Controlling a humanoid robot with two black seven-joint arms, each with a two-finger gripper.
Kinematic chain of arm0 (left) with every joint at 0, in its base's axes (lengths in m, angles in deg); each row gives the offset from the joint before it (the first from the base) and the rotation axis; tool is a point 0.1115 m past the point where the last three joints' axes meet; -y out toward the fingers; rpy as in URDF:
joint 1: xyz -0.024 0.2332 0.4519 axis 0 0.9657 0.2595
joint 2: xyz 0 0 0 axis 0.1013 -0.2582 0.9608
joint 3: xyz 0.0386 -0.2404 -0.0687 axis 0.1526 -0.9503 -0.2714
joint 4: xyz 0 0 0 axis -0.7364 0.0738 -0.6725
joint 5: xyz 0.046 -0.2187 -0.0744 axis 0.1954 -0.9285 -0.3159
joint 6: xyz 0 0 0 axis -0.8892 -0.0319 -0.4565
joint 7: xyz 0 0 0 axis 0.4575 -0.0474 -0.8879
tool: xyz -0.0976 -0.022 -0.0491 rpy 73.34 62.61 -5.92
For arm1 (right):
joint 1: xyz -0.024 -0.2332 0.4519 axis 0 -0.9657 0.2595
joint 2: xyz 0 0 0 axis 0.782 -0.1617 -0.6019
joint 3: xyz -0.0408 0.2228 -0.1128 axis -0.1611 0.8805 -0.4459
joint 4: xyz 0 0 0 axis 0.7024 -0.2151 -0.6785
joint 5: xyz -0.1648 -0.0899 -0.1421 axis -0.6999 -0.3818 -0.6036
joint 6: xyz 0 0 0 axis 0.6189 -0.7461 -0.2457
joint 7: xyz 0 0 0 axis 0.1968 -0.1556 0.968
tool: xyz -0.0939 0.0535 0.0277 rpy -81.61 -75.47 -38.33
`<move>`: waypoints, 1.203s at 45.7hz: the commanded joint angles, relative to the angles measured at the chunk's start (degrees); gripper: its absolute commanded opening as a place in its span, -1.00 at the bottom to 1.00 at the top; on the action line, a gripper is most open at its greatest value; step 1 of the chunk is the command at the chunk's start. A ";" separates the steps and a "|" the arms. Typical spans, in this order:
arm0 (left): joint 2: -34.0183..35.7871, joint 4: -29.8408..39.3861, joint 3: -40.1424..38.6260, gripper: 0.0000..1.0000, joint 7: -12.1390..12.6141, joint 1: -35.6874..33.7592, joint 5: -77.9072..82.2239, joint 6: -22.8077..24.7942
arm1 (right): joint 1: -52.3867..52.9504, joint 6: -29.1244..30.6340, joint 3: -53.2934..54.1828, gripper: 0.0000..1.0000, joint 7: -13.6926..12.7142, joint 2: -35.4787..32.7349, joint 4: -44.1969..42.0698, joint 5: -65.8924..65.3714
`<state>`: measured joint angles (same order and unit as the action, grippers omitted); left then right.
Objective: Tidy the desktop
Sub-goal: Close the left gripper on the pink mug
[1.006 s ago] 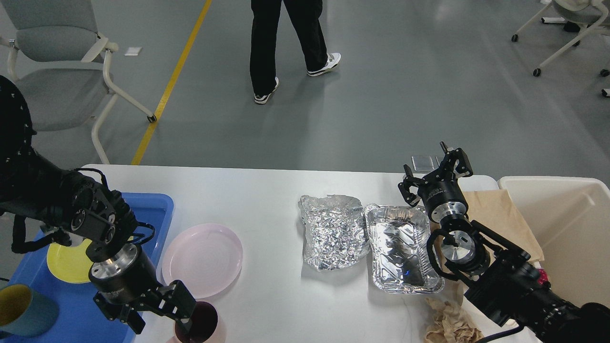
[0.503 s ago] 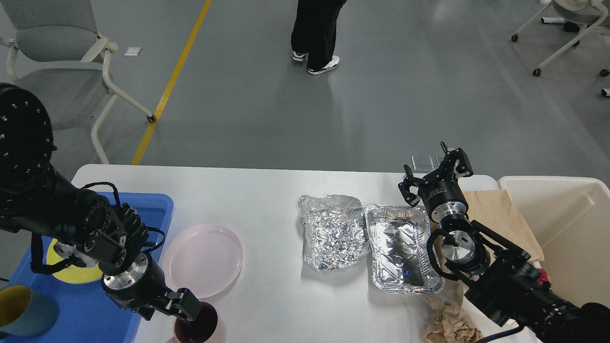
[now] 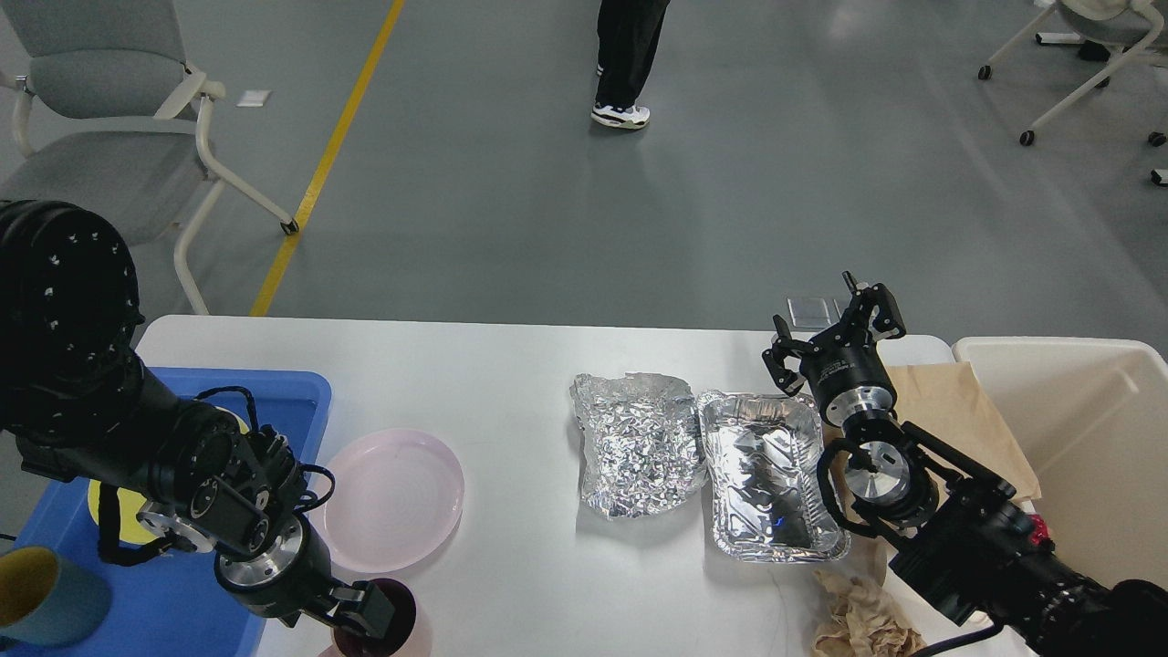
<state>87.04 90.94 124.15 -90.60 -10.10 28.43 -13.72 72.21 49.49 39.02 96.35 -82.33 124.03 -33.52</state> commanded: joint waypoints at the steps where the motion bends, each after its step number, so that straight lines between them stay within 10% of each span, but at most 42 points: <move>1: -0.50 -0.09 -0.21 0.87 0.42 1.12 0.17 -3.17 | 0.00 0.01 0.00 1.00 0.00 0.02 0.00 -0.08; 47: -2.08 -1.15 -1.18 0.63 7.02 7.27 0.25 -11.96 | 0.00 0.01 0.00 1.00 0.00 0.02 0.00 0.01; 55: -2.08 -1.23 -1.26 0.31 6.93 7.45 0.25 -12.66 | 0.00 0.01 0.00 1.00 0.00 0.02 0.00 0.01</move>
<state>84.97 89.73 122.96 -83.59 -2.78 28.70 -25.98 72.21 49.50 39.02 96.35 -82.33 124.03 -33.52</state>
